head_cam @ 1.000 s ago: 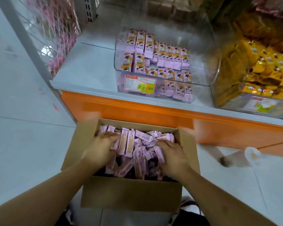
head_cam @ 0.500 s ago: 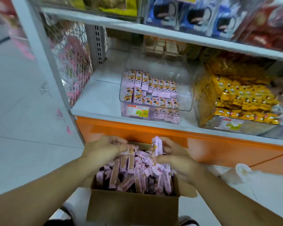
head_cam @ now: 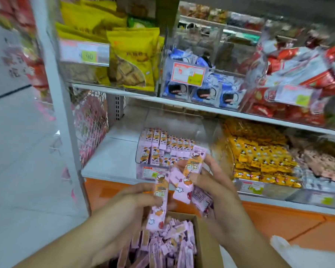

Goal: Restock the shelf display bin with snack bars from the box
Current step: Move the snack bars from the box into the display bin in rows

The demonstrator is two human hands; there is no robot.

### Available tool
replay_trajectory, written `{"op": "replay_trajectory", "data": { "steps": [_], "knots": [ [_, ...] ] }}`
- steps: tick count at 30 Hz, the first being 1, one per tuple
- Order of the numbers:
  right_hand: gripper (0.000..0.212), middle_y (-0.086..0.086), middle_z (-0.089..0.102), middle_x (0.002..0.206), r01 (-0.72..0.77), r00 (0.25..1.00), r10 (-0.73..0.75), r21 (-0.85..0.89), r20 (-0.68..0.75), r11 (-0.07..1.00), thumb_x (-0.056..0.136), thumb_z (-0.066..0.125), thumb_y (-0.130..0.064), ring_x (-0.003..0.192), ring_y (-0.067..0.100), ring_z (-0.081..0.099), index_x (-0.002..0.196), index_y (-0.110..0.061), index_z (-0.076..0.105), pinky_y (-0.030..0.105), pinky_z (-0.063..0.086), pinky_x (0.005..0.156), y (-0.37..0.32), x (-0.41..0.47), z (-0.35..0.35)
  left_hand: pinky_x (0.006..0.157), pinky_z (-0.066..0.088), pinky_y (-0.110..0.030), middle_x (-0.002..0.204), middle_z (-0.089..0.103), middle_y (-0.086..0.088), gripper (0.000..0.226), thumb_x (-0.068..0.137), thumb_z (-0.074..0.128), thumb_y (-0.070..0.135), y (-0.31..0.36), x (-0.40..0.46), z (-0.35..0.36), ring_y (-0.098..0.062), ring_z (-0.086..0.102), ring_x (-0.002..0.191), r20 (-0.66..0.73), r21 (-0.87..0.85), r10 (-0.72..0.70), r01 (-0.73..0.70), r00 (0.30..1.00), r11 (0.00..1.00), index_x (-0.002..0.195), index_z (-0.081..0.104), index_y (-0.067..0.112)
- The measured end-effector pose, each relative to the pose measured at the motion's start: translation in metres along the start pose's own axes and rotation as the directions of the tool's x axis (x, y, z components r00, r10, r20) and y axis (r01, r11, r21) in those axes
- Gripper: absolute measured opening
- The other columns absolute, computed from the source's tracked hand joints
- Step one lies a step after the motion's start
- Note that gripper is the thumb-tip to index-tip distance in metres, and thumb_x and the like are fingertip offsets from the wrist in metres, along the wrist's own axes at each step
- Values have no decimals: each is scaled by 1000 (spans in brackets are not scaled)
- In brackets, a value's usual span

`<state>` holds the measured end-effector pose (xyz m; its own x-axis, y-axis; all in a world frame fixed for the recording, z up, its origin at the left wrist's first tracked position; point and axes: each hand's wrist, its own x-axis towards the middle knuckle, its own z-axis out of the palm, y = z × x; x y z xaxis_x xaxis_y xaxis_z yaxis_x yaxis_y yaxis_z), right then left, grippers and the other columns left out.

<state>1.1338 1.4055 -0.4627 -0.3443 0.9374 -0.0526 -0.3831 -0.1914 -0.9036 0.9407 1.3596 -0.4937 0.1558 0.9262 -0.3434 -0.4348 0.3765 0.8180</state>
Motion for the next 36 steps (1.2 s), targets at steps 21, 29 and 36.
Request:
{"op": "replay_trajectory", "data": {
  "steps": [21, 29, 36],
  "knots": [
    [65, 16, 75, 123, 82, 995, -89, -153, -35, 985, 79, 78, -7, 113, 32, 71, 140, -19, 58, 56, 50, 100, 2, 4, 12, 93, 58, -56, 107, 78, -18, 26, 88, 79, 18, 23, 0, -7, -39, 75, 96, -191, 176, 99, -65, 977, 982, 111, 77, 7],
    [35, 39, 63, 113, 63, 984, -80, -113, -157, 992, 71, 81, -2, 97, 49, 75, 93, -4, 54, 39, 65, 73, -7, 4, -9, 99, 51, -68, 107, 78, -21, 36, 74, 89, 19, 25, -6, -10, -49, 71, 106, -233, 189, 91, -46, 968, 981, 108, 79, 10],
    [26, 4, 76, 92, -51, 990, 1, -357, -139, 933, 87, 83, -15, 83, 25, 72, 108, -26, 74, 43, 59, 89, 13, 0, 5, 88, 60, -55, 112, 77, -22, 26, 88, 74, 7, 22, -2, -3, -41, 74, 104, -179, 112, 105, -85, 978, 990, 114, 76, 3]
  ]
}}
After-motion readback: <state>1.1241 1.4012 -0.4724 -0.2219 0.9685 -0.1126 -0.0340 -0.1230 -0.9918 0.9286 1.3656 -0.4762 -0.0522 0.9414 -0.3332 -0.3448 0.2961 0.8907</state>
